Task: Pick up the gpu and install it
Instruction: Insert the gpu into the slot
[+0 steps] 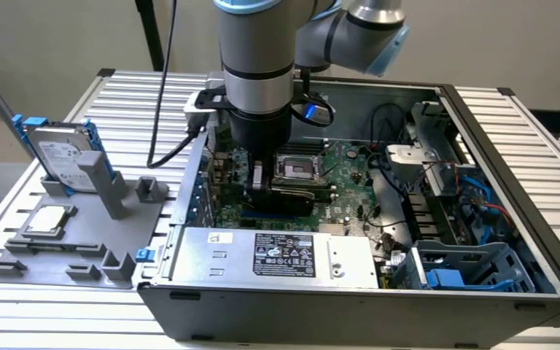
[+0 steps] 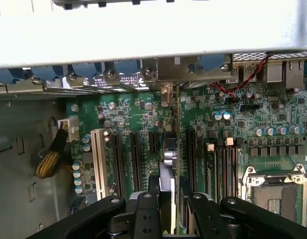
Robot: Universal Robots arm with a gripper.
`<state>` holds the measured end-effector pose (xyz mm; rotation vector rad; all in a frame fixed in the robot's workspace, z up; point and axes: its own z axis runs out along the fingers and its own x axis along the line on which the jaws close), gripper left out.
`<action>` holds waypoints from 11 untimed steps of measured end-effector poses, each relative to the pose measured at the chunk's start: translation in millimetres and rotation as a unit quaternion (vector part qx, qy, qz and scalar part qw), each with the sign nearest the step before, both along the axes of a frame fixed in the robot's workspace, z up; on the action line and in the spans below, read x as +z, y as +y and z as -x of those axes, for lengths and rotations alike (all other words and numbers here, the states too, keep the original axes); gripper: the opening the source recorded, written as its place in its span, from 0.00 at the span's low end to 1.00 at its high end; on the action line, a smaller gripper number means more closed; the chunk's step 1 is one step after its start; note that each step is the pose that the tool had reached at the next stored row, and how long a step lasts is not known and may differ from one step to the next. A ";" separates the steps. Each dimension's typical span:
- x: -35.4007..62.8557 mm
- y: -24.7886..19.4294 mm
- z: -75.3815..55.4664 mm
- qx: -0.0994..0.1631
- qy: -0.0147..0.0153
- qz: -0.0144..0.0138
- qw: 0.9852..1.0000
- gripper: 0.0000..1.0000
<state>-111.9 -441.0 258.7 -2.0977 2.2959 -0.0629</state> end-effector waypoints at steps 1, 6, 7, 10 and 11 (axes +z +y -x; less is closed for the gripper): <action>-0.2 0.2 0.0 0.000 0.000 0.000 1.000 0.27; -0.8 1.6 0.0 0.004 0.000 0.000 1.000 0.27; -0.9 1.8 0.0 0.004 0.000 0.000 1.000 0.27; -1.5 2.0 0.0 0.006 0.000 0.000 1.000 0.27; -1.9 2.0 0.0 0.006 0.000 0.000 1.000 0.27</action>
